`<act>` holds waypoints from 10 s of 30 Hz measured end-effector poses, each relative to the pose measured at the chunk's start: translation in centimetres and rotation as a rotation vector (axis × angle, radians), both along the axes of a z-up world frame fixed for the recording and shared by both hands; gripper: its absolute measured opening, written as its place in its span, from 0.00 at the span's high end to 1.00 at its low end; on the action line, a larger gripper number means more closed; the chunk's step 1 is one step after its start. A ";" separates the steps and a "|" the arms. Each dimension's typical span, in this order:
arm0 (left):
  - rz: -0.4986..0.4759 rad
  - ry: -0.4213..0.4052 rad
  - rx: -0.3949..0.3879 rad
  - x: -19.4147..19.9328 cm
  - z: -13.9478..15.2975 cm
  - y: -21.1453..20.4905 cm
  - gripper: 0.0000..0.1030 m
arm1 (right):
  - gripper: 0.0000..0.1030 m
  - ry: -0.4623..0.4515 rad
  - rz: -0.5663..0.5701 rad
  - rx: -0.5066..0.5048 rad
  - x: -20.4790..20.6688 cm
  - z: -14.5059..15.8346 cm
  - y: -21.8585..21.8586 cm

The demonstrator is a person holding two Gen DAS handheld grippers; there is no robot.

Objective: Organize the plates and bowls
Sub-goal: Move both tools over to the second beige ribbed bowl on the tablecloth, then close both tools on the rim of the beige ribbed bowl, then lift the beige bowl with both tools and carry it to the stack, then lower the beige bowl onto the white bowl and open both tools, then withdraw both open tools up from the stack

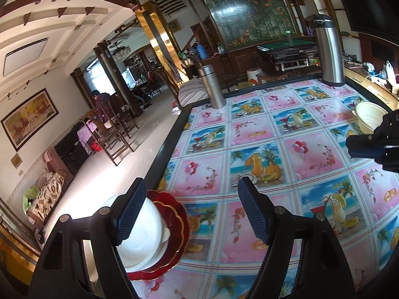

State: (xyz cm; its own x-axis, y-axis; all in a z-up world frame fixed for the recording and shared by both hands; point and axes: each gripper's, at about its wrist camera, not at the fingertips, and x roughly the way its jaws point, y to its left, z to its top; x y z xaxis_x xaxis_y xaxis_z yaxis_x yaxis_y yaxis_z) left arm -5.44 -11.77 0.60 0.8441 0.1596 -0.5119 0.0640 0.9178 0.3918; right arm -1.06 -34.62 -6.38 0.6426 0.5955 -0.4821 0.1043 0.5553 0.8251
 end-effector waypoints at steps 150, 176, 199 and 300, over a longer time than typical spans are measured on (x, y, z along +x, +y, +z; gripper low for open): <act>-0.310 0.812 -0.604 19.0 -11.1 -25.2 0.66 | 0.90 0.096 -0.580 -0.012 0.5 -8.1 -24.8; -0.341 0.797 -0.602 17.0 -10.6 -22.9 0.90 | 0.90 0.092 -0.538 0.018 0.6 -8.5 -23.7; -0.165 0.720 -0.607 10.6 -10.7 -3.9 0.84 | 0.90 0.069 -0.258 -0.036 2.7 -8.4 -7.6; 0.266 -0.100 -0.451 -4.1 1.0 23.2 0.00 | 0.59 -0.523 0.311 -0.403 -4.8 5.5 26.6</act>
